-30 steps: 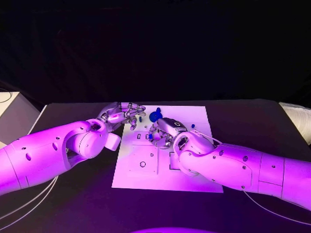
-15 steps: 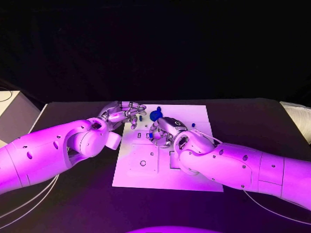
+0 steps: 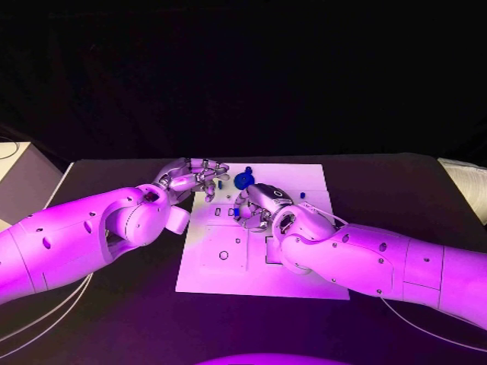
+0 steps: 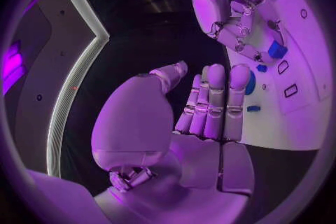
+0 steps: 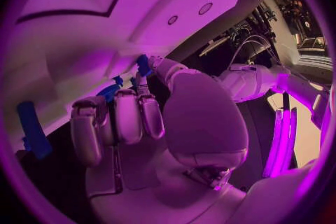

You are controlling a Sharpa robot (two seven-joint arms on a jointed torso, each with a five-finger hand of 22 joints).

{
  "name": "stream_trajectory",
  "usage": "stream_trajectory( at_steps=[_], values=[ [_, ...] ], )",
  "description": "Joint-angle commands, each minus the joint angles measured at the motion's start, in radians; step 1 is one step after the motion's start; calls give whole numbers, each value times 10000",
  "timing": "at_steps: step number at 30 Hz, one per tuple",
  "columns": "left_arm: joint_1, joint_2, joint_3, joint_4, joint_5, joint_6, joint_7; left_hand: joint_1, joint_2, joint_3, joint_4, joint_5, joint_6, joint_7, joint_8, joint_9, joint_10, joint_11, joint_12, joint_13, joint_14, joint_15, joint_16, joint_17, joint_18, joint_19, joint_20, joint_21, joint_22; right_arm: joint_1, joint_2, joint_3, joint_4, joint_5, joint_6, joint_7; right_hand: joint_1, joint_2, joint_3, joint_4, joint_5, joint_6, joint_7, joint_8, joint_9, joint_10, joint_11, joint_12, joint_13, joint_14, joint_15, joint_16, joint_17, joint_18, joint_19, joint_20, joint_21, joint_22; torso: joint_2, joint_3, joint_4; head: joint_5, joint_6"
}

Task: Assemble the parts on the task board

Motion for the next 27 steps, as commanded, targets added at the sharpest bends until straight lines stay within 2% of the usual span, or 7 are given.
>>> stream_trajectory(
  at_steps=[1, 4, 16, 19, 21, 23, 27],
  values=[
    [-2, 28, 6, 6, -17, 199, 46, -60, 52, 5, -39, -38, -74, 135, 43, 15, 31, -15, 32, 11, 17, 16, -48, -3, 114, -41, 7, -47, -13, -20, 15, -8, -7, -123, 37, 194, -1, -112, -26, -67, -51, -133, 32, -90, -33, -86, 67, -81, 1092, 300, 78, -56, -29, -144, 1048, 40, 46, 2630, -1, -2, -9, 0, 0],
    [-6, 39, 6, 0, -24, 221, 54, -60, 52, 5, -39, -38, -74, 135, 43, 15, 31, -15, 32, 11, 17, 16, -48, -3, 114, -41, 7, -47, -13, -27, 18, -10, -15, -128, -24, 227, 0, -244, -35, -118, -73, -426, 97, -250, -115, -213, 123, -201, 966, 276, 122, -127, -100, -144, 1048, 80, 46, 2630, -2, -3, -16, -5, -1],
    [-19, 39, 6, -12, -42, 244, 54, -67, 52, -3, -47, -38, -93, 138, 41, 17, -10, -11, 51, 22, 16, 17, -49, -2, 110, -28, 5, -42, -3, -41, -3, -15, 3, -149, -348, 304, -35, -294, -57, -114, -122, -527, 137, -310, -150, -265, 161, -248, 919, 264, 154, -167, -139, -144, 1048, 107, 46, 2630, 2, 4, -8, -18, -3],
    [-21, 32, 6, -12, -67, 246, 49, -62, 49, -5, -57, -38, -101, 138, 41, 19, -21, -11, 62, 28, 16, 17, -49, -1, 104, -9, 4, -27, 24, -42, -15, -16, 17, -138, -492, 374, -73, -348, -193, -83, -523, -880, 198, -530, -253, -346, 229, -314, 852, 244, 212, -230, -193, -144, 1048, 166, 46, 2630, 0, 3, -14, -15, 3],
    [-22, 29, 6, -15, -100, 243, 46, -61, 47, -6, -59, -38, -102, 137, 41, 19, -22, -12, 65, 30, 17, 16, -48, -1, 92, 30, 4, 4, 81, -42, -30, -17, 35, -121, -585, 433, -59, -345, -578, -7, -964, -1249, 198, -783, -356, -373, 237, -335, 830, 242, 229, -249, -203, -144, 1048, 193, 46, 2630, 0, 3, -8, -4, 2],
    [-23, 29, 6, -18, -134, 240, 42, -57, 40, -18, -79, -38, -115, 135, 42, 22, -8, -18, 118, 57, 41, 13, -24, 11, 74, 98, 2, 60, 172, -43, -51, -17, 64, -95, -713, 512, 140, -175, -1545, 232, -1335, -1318, 205, -914, -425, -399, 233, -357, 806, 243, 241, -277, -214, -144, 1048, 199, 46, 2630, 1, 4, -5, 8, 5],
    [-26, 32, 6, -39, -267, 213, 48, -49, 51, -64, -137, -38, -154, 102, 51, 35, 75, -62, 389, 207, 275, -18, 253, 358, 32, 273, -21, 218, 403, -41, -157, -16, 183, 22, -1035, 758, 688, 83, -2869, 782, -1310, -1253, 214, -1016, -500, -433, 260, -387, 775, 238, 249, -335, -247, -144, 1048, 215, 46, 2630, -14, 3, -4, 6, 26]
  ],
)
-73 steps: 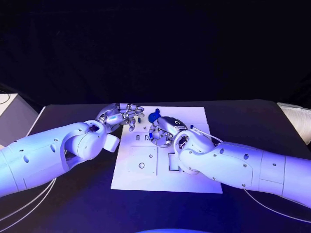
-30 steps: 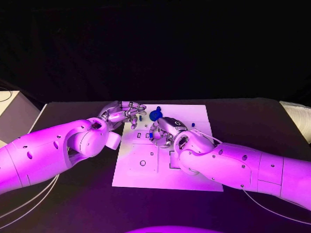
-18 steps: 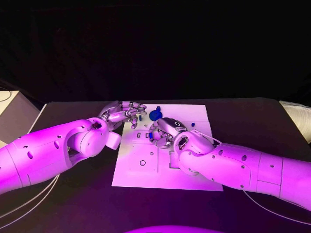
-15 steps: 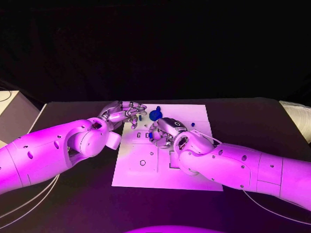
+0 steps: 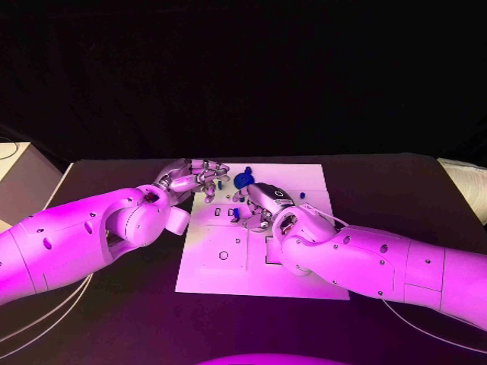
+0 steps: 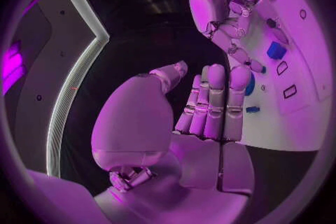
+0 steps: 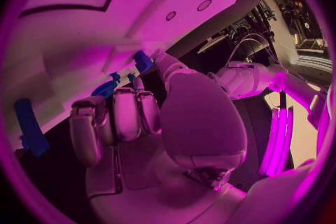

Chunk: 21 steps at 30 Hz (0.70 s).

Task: Assemble the parts on the task board

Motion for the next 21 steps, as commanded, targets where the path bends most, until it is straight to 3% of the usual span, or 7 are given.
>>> stream_trajectory(
  at_steps=[1, 3, 5, 6, 10, 17, 21],
  values=[
    [-4, 14, 6, -12, -294, 134, 57, -49, 51, -4, -77, -38, -80, 103, 52, 10, 37, -24, 104, 56, 110, -17, 114, 140, 31, 70, -6, 56, 75, -2, -125, -2, 160, 77, -646, 543, 298, 84, -538, 296, -26, 23, 28, -63, -33, -84, 44, -50, 767, 238, 36, -57, -32, -143, 1047, 71, 46, 2633, -19, -4, 2, 19, 28],
    [-6, 9, 6, -36, -422, 124, 63, -53, 53, -21, -89, -38, -93, 96, 53, 13, 40, -32, 183, 103, 175, -23, 201, 258, 21, 106, -12, 93, 126, 16, -241, 0, 290, 174, -754, 694, 418, 115, -716, 453, -2, 86, 37, -57, -39, -91, 50, -58, 758, 221, 41, -116, -90, -143, 1047, 77, 46, 2633, -37, -8, -4, 44, 26],
    [-7, 2, 6, -78, -520, 125, 57, -83, 35, -148, -136, -39, -175, 72, 79, 33, -10, -60, 601, 365, 577, -44, 720, 953, -52, 370, -36, 354, 513, 55, -387, 2, 435, 364, -740, 1005, 500, 133, -811, 565, 22, 162, 35, -32, -36, -112, 51, -79, 734, 193, 41, -205, -183, -137, 1036, 79, 26, 2622, -40, -6, -17, 58, 27],
    [-8, -6, 6, -126, -576, 126, 32, -90, 96, -321, -201, -36, -306, 51, 206, 92, -495, -67, 1368, 894, 1089, -47, 1382, 1776, -171, 840, -69, 829, 1166, 100, -522, 4, 559, 545, -668, 1381, 664, 200, -825, 655, 200, 249, 37, -1, -34, -200, 50, -163, 646, 137, 40, -354, -327, -94, 954, 80, -130, 2543, -51, -6, -28, 53, 42],
    [-9, -36, 6, -243, -683, 85, -37, -141, 157, -431, -230, -45, -523, 53, 530, 212, -1098, -98, 2914, 1859, 1912, -99, 2136, 3000, -322, 1467, -107, 1417, 2038, 241, -904, 13, 943, 987, -495, 2187, 958, 337, -662, 671, 383, 325, 37, 22, -44, -397, 47, -350, 455, 88, 40, -490, -435, -17, 804, 82, -416, 2400, -74, 2, -66, 74, 74],
    [-8, -96, 6, -421, -1334, -315, -203, -274, 86, -397, -187, -32, -407, -19, 868, 309, -1153, -180, 3793, 2300, 2241, -154, 2449, 3604, -368, 1624, -134, 1602, 2309, 683, -1797, 26, 1658, 2049, 537, 3183, 1348, 535, -129, 613, 378, 391, 84, 41, -80, -933, 75, -881, -84, -33, 61, -873, -756, 127, 507, 96, -979, 2128, -123, 10, -112, 133, 77],
    [-8, -101, 6, -473, -1666, -593, -343, -307, 47, -217, -212, -30, -299, -97, 1025, 327, -991, -271, 4260, 2497, 2823, -239, 3052, 4594, -407, 1755, -211, 1724, 2509, 939, -2384, 42, 2060, 3077, 1052, 3591, 1466, 472, 199, 597, 404, 485, 100, 123, -91, -1485, 85, -1438, -652, -243, 66, -1481, -1291, 280, 169, 105, -1626, 1817, -153, 15, -141, 153, 120]
  ],
)
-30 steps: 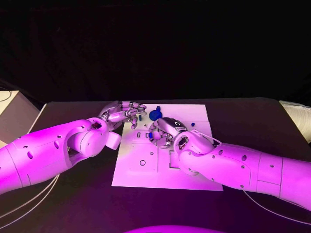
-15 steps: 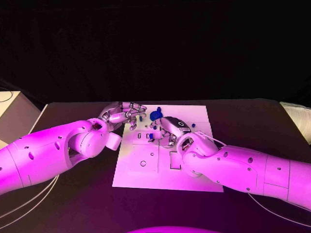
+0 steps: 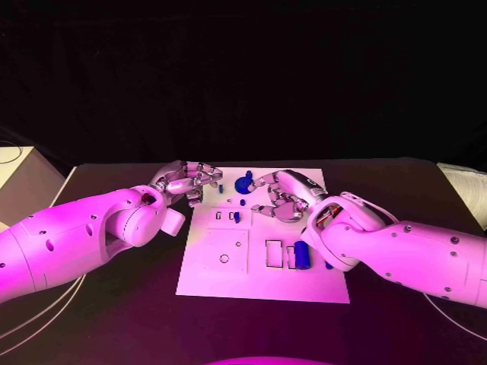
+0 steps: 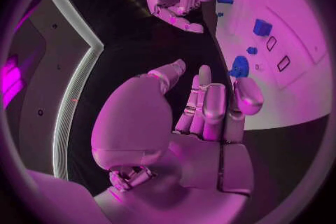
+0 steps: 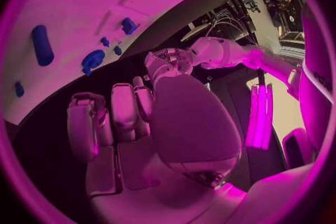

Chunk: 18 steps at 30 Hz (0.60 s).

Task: Assemble the parts on the task board

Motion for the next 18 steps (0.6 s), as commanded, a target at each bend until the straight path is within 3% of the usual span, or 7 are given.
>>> stream_trajectory(
  at_steps=[1, 5, 8, 12, 13, 15, 18],
  values=[
    [2, 23, 6, -13, -719, -462, -231, -75, -16, 154, -50, -28, -31, -28, 72, -2, 142, -27, 471, 240, 481, -44, 538, 846, -128, 235, -48, 192, 277, 146, -341, 22, 280, 1692, 1005, 1091, 135, -79, 237, -16, 44, 91, 6, 62, -16, -472, -11, -484, -489, -215, -5, -553, -477, 187, -2, 38, -540, 1657, -47, 11, -47, 38, 26],
    [3, 40, 6, -10, -985, -601, -496, -180, 56, 425, -126, -40, 15, -73, 714, 220, 15, -52, 2434, 1361, 1386, -72, 1584, 2649, -363, 1036, -85, 831, 1455, 391, -855, 57, 486, 2978, 918, 1262, 173, -400, 1221, 60, 122, 316, -46, 341, 14, -2633, -129, -3863, -3857, -1361, -115, -3902, -3153, 745, -1359, -28, -3450, 160, -94, 30, -76, 46, 24],
    [5, 54, 7, 26, -1298, -509, -868, -305, 168, 544, -79, -38, 46, -144, 1144, 387, 876, -132, 3931, 2990, 1850, -118, 2026, 3592, -533, 1594, -127, 1258, 2304, 592, -1268, 78, 439, 4646, 853, 1357, 225, -784, 2465, 50, 105, 490, -110, 528, 65, -2694, -124, -6483, -6165, -2167, -37, -5736, -3894, 1517, -3546, -27, -8427, -2617, -145, 49, -90, 79, 23],
    [8, 96, 7, 54, -1729, -319, -1452, -377, 179, 595, -42, -38, -39, -162, 1278, 434, 1148, -147, 4346, 3462, 2091, -139, 2239, 4112, -648, 1952, -157, 1514, 2861, 763, -1612, 90, 157, 6421, 1048, 1508, 150, -904, 3338, -608, 87, 620, 108, 545, 76, -2066, 198, -9060, -8570, -3191, 380, -8233, -5240, 1489, -4340, 218, -10027, -3858, -217, 82, -141, 169, -1],
    [8, 125, 7, 40, -1824, -264, -1608, -399, 168, 607, -29, -38, -115, -148, 1280, 432, 1052, -139, 4311, 3347, 2151, -136, 2291, 4246, -681, 2052, -161, 1583, 3015, 791, -1683, 91, 71, 6806, 1131, 1557, 33, -838, 3515, -839, 37, 454, 323, 427, 24, -1886, 390, -9793, -9280, -3542, 581, -8931, -5716, 1506, -4764, 370, -10764, -4488, -225, 87, -149, 172, 16],
    [9, 188, 7, 0, -2005, -112, -1908, -402, 153, 679, -21, -36, -328, -113, 1241, 412, 394, -111, 3853, 2525, 2183, -120, 2319, 4319, -705, 2132, -160, 1640, 3131, 829, -1803, 93, -90, 7541, 1322, 1664, -108, -838, 3841, -1014, 204, 335, 321, 342, -13, -2053, 548, -10595, -9995, -4403, 1010, -9789, -6276, 1302, -5723, 704, -11892, -5377, -242, 97, -149, 158, 23],
    [10, 256, 7, -47, -2235, 155, -2221, -430, 122, 844, 23, -30, -666, -63, 1193, 384, -344, -76, 3072, 1620, 2071, -104, 2213, 4047, -633, 1955, -150, 1507, 2799, 856, -1948, 94, -241, 8319, 1572, 1810, -325, -776, 4004, -1399, 384, 28, 423, 180, -72, -2065, 714, -11439, -10913, -4634, 1197, -10356, -6896, 1356, -5721, 991, -12773, -6472, -264, 126, -159, 163, 20]
  ],
)
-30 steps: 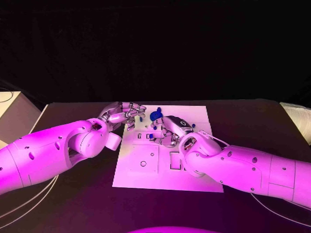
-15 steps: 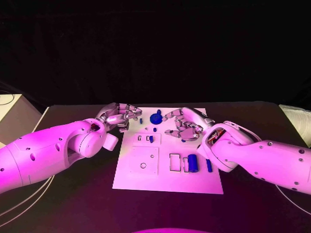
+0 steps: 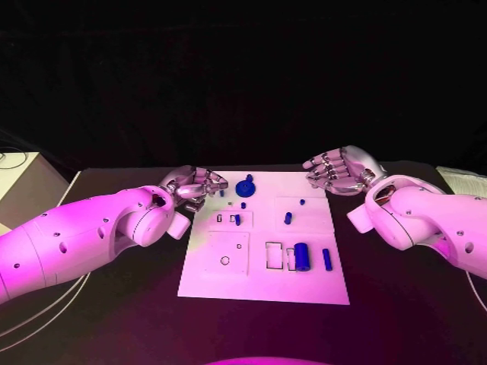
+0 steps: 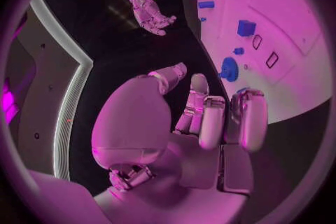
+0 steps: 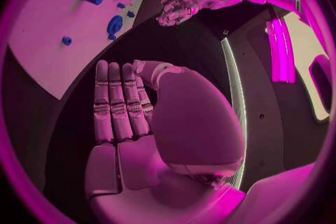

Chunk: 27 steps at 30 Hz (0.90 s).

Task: Assemble the parts on the task board

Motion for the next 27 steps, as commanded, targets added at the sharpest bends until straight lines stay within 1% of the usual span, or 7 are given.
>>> stream_trajectory(
  at_steps=[1, 6, 11, 18, 19, 22, 27],
  values=[
    [2, 74, 6, -37, -796, 621, -954, -137, -65, 200, 46, -33, -306, 34, -4, -34, -323, 37, -677, -598, 713, -9, -290, 1791, 96, -426, 2, -334, -257, 17, -122, 1, -115, 2503, 779, 643, -248, 41, 71, -383, 161, -288, 47, -122, -51, 64, 127, -579, -713, -69, 121, -398, -508, -70, -62, 247, -732, -896, -56, 50, -23, 13, -1],
    [8, 134, 6, -20, -1454, 1261, -1347, -364, -157, 470, 241, -17, -943, 189, 12, -127, -1098, 220, -2046, -1543, -1684, 183, -2939, -2403, 1132, -4158, 167, -3786, -5936, 84, -496, -1, -187, 3392, 1502, 848, -1056, -43, 148, -644, -74, -586, 153, -242, -111, -131, 297, -1129, -1453, -112, 371, -849, -1360, 33, -2132, 962, -1264, -3027, -77, 81, 6, 62, -44],
    [28, 161, 7, 97, -2187, 1510, -1956, -760, -212, 178, 511, -35, -903, 142, 266, -165, -435, 173, -1028, -1212, 689, 169, -299, 1807, 67, -360, 162, -537, -283, 166, -831, -3, -252, 2760, 1635, 886, -1227, 25, -503, -688, 5, -290, -26, -69, -42, 130, 152, -913, -1391, 754, 118, -306, -1443, 21, 76, 465, -297, -3053, -110, 102, 22, 64, -89],
    [116, 352, 11, 149, -2993, 1649, -3446, -1623, -53, -340, 1507, -37, -102, -85, 1418, 206, 474, 7, 708, 280, 1057, 28, 65, 2627, -118, 173, 69, 57, 746, 204, -1031, -4, -441, 1901, 1106, 640, -1009, 190, -2052, -1099, 123, 1353, -802, 1047, 363, 2525, -1050, 1533, 91, 3859, -1306, 3283, 1230, -7, 3349, -964, 3367, -732, -167, 155, 18, 58, -202],
    [130, 412, 13, 134, -3096, 1747, -3702, -1649, -44, -407, 1582, -27, -97, -115, 1545, 267, 635, -47, 895, 535, 1057, -2, 65, 2627, -125, 193, 39, 81, 787, 206, -1050, -4, -473, 1759, 1041, 541, -1158, 219, -2278, -1001, 346, 1713, -1147, 1505, 683, 3068, -1381, 5577, 4068, 4665, -1399, 7882, 5243, -481, 4459, -1245, 6999, 2468, -171, 156, 22, 57, -212],
    [211, 581, 18, 61, -3397, 2086, -4341, -1879, 24, -815, 2015, -36, -5, -300, 2117, 581, 1364, -189, 1580, 1636, 1057, -148, 65, 2627, -140, 232, -85, 134, 874, 209, -1078, -5, -560, 1147, 968, 226, -1757, 196, -2421, -498, 1998, 1751, -1502, 2286, 1485, 4169, -1774, 12476, 11680, 5578, -1657, 13582, 10541, -1096, 5515, -1471, 10900, 5983, -183, 138, 28, 43, -235],
    [409, 774, 21, -92, -3953, 2807, -5221, -2090, 151, -1204, 2143, -37, 24, -431, 2526, 830, 1818, -309, 1943, 2298, 1057, -261, 65, 2627, -195, 388, -194, 247, 1135, 208, -1083, -10, -632, -545, 1138, -233, -2144, 162, -2345, 133, 1801, 1255, -1465, 2663, 2408, 4995, -1544, 13949, 13635, 5748, -1822, 14213, 11176, -1728, 6629, -1484, 13672, 8491, -169, 167, -23, 65, -220]
  ],
)
